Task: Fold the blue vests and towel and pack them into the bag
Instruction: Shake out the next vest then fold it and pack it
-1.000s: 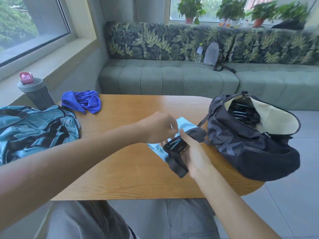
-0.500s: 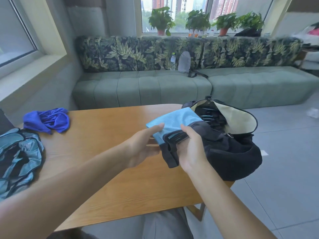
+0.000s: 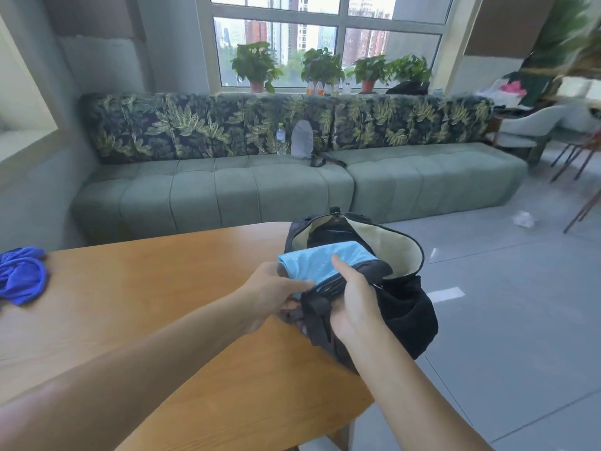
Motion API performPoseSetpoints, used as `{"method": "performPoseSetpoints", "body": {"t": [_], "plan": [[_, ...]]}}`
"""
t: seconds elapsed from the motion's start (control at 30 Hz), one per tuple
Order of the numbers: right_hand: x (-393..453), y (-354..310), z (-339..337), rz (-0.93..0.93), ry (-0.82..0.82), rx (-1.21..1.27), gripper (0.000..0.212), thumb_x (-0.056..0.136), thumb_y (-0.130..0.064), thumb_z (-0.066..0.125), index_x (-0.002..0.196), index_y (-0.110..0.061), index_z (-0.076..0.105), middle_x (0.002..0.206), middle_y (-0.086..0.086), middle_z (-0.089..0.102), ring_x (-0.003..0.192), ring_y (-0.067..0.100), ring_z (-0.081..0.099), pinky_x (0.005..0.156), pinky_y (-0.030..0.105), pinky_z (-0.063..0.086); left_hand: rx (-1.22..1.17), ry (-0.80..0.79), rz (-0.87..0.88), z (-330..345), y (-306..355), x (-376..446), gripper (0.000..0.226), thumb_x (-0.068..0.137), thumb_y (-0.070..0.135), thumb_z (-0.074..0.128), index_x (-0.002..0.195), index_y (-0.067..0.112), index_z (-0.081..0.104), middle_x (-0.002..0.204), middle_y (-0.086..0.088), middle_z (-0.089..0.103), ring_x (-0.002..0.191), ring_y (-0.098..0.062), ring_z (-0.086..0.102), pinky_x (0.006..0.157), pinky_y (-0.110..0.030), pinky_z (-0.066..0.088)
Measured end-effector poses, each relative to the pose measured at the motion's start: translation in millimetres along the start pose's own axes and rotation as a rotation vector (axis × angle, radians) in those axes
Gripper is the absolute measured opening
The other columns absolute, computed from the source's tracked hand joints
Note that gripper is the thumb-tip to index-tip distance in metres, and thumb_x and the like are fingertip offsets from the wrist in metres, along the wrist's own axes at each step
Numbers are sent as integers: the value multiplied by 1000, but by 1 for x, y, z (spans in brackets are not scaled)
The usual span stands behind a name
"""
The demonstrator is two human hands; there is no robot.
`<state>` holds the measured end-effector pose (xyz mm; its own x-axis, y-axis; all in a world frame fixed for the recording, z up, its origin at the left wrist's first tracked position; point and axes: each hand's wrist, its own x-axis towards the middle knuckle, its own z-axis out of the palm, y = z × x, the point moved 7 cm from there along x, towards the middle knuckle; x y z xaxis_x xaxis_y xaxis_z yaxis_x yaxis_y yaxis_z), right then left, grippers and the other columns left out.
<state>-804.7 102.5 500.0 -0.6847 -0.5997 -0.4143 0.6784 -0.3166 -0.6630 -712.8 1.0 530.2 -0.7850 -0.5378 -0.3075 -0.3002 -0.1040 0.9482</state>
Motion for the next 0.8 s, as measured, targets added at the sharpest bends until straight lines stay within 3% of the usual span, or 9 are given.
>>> {"method": "performPoseSetpoints", "body": {"t": [0.13, 0.2, 0.27, 0.33, 0.43, 0.5, 0.67, 0.73, 0.8], "plan": [[24, -29, -12, 15, 58, 43, 37, 99, -14, 55, 132, 2, 57, 117, 25, 71, 101, 41, 71, 79, 47, 61, 493, 163, 101, 3, 39, 29, 42, 92, 46, 72, 75, 11, 56, 72, -6, 65, 65, -20, 63, 55, -26, 47], [34, -40, -16, 34, 76, 67, 36, 99, -12, 53, 132, 3, 56, 118, 25, 70, 100, 40, 71, 73, 44, 61, 747, 279, 272, 2, 66, 43, 39, 97, 47, 62, 84, 12, 53, 87, -3, 61, 75, -20, 56, 65, -31, 42], [47, -49, -21, 37, 107, 67, 38, 98, -9, 55, 134, 3, 53, 120, 26, 68, 105, 41, 69, 82, 47, 60, 874, 305, 431, 4, 89, 63, 24, 100, 40, 59, 99, 16, 56, 108, -2, 54, 96, -23, 54, 80, -35, 43], [60, -56, -26, 46, 135, 30, 36, 98, -7, 56, 132, 4, 50, 119, 26, 66, 104, 41, 69, 88, 49, 57, 1044, 200, 535, 14, 103, 91, 12, 101, 29, 58, 106, 23, 65, 126, -3, 49, 118, -31, 47, 97, -40, 41], [76, -60, -29, 87, 150, -45, 34, 98, -5, 56, 130, 5, 50, 116, 25, 65, 94, 37, 69, 80, 47, 59, 1346, -48, 531, 39, 111, 134, 28, 102, 20, 53, 125, 28, 67, 159, 0, 29, 140, -33, 25, 113, -44, 32], [87, -57, -27, 127, 120, -96, 35, 98, -6, 56, 131, 6, 51, 120, 24, 64, 101, 38, 67, 96, 49, 55, 1522, -167, 506, 54, 110, 158, 37, 101, 19, 51, 133, 32, 63, 167, 3, 16, 145, -31, 16, 116, -49, 32], [112, -55, -26, 184, 73, -152, 36, 97, -6, 58, 130, 6, 53, 125, 26, 64, 107, 39, 66, 105, 50, 50, 1804, -255, 416, 64, 109, 199, 59, 97, 8, 48, 150, 33, 45, 160, 1, 24, 138, -30, 29, 95, -41, 47], [120, -58, -29, 176, 83, -125, 38, 98, -6, 56, 133, 6, 51, 129, 26, 62, 113, 40, 66, 104, 51, 50, 1782, -232, 400, 60, 113, 209, 53, 98, 8, 48, 148, 26, 48, 148, -5, 37, 128, -32, 40, 88, -39, 43], [128, -65, -37, 125, 139, -72, 40, 98, -6, 55, 136, 4, 49, 120, 24, 63, 99, 38, 69, 93, 49, 56, 1750, -231, 415, 57, 117, 214, 41, 100, 15, 45, 140, 17, 56, 145, -9, 44, 126, -33, 44, 90, -41, 39]]}}
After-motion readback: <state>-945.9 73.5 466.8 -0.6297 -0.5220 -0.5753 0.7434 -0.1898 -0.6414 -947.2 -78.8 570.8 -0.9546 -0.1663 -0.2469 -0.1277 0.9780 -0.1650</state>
